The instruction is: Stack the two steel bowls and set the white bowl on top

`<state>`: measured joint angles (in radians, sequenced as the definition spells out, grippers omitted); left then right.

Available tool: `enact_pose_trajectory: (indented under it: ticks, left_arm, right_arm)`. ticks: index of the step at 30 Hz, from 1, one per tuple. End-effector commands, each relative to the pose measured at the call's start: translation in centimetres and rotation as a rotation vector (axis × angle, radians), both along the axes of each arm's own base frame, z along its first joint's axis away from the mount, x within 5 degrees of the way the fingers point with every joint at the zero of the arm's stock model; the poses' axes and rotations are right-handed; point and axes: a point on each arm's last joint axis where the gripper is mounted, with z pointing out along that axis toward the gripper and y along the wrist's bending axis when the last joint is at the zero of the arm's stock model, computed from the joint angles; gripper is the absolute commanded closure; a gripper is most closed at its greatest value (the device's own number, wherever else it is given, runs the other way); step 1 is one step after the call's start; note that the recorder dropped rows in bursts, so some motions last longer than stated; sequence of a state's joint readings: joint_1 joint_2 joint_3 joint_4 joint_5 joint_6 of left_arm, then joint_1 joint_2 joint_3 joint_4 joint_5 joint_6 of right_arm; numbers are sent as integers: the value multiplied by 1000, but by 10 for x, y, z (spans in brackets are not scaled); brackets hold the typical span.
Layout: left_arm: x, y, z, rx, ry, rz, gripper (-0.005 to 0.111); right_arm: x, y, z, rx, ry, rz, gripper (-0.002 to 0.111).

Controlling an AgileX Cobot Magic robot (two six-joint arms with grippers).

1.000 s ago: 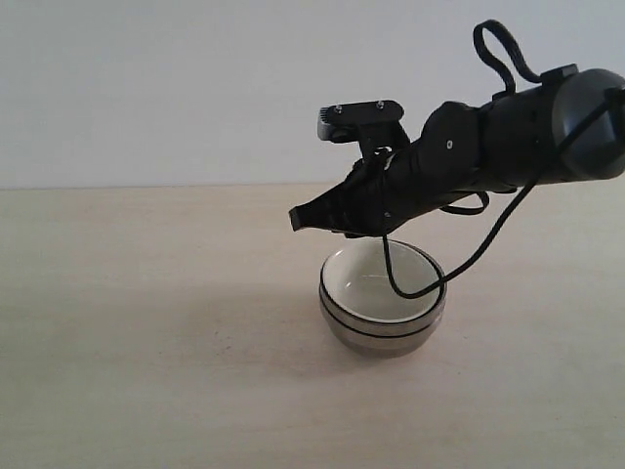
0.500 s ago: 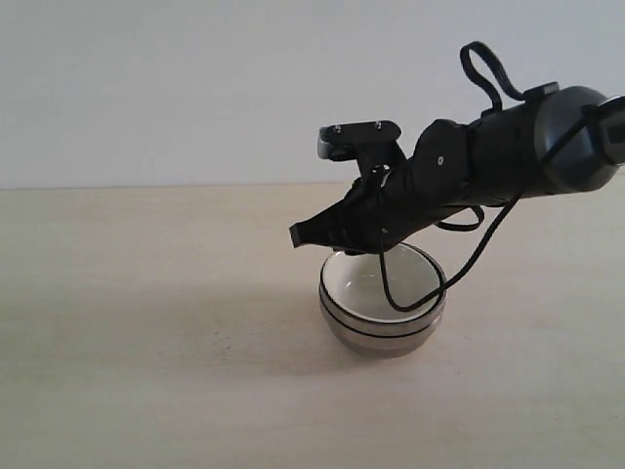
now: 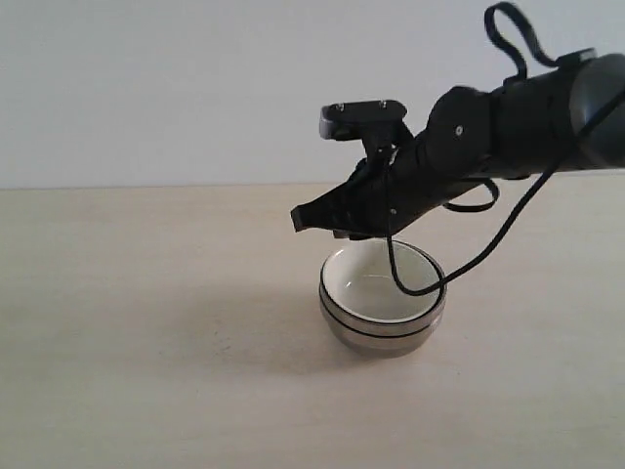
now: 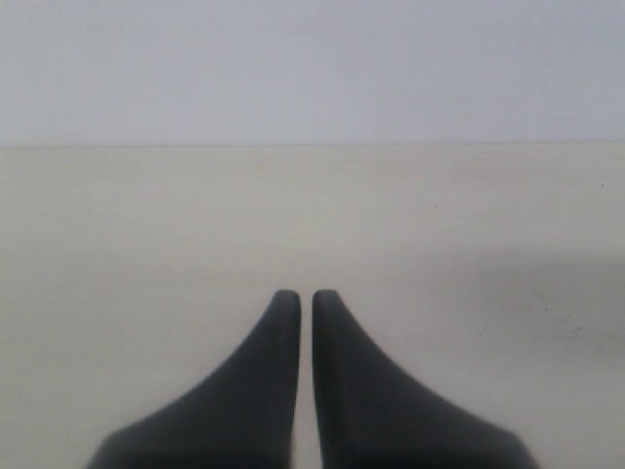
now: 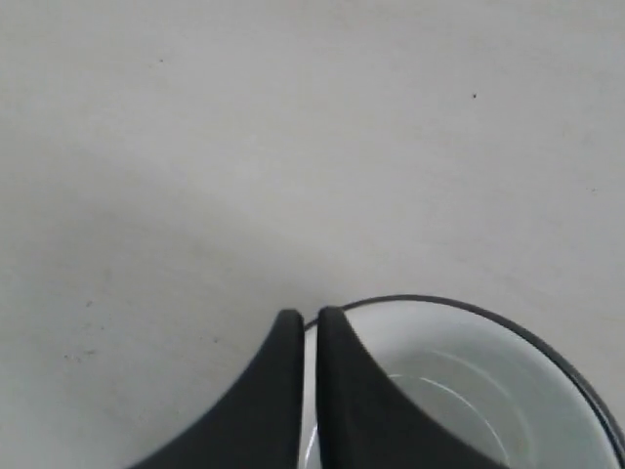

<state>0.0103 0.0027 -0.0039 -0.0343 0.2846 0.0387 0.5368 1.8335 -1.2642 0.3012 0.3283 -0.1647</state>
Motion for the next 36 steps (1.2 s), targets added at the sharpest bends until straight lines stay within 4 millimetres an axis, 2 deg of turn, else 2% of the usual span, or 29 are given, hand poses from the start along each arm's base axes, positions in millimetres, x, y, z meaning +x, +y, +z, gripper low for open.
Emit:
enact_pose_trajectory:
  ticks: [1, 6, 10, 13, 16, 18, 19, 22, 24, 27, 30, 32, 36]
  left_arm:
    - [0, 0, -1, 8, 0, 3, 103]
    - [0, 0, -1, 8, 0, 3, 103]
    - [0, 0, -1, 8, 0, 3, 103]
    - [0, 0, -1, 8, 0, 3, 103]
    - [0, 0, -1, 8, 0, 3, 103]
    - [0, 0, -1, 8, 0, 3, 103]
    - [0, 0, -1, 8, 0, 3, 103]
    - [0, 0, -1, 8, 0, 3, 103]
    - [0, 0, -1, 8, 0, 3, 103]
    - [0, 0, -1, 8, 0, 3, 103]
    - [0, 0, -1, 8, 0, 3, 103]
    - [0, 0, -1, 8, 0, 3, 103]
    - [0, 0, -1, 8, 0, 3, 103]
  right_arm:
    - [-15, -10, 41, -53, -95, 67, 108]
    - [-44, -33, 87, 51, -282, -2, 108]
    - [-75, -52, 109, 97, -368, -11, 108]
    - [-122, -79, 140, 154, -466, -15, 108]
    - [-149, -96, 156, 193, -543, -18, 108]
    - [-175, -112, 171, 228, -620, -20, 108]
    - [-195, -123, 182, 254, -674, -21, 108]
    - [-235, -148, 201, 280, -782, -19, 108]
    - [-273, -170, 214, 339, -884, -27, 108]
    - [-321, -200, 220, 408, -1002, -45, 108]
    - [-355, -224, 218, 428, -1102, -83, 108]
    - [-374, -237, 215, 461, -1150, -108, 108]
    - [-390, -246, 212, 480, -1190, -123, 108]
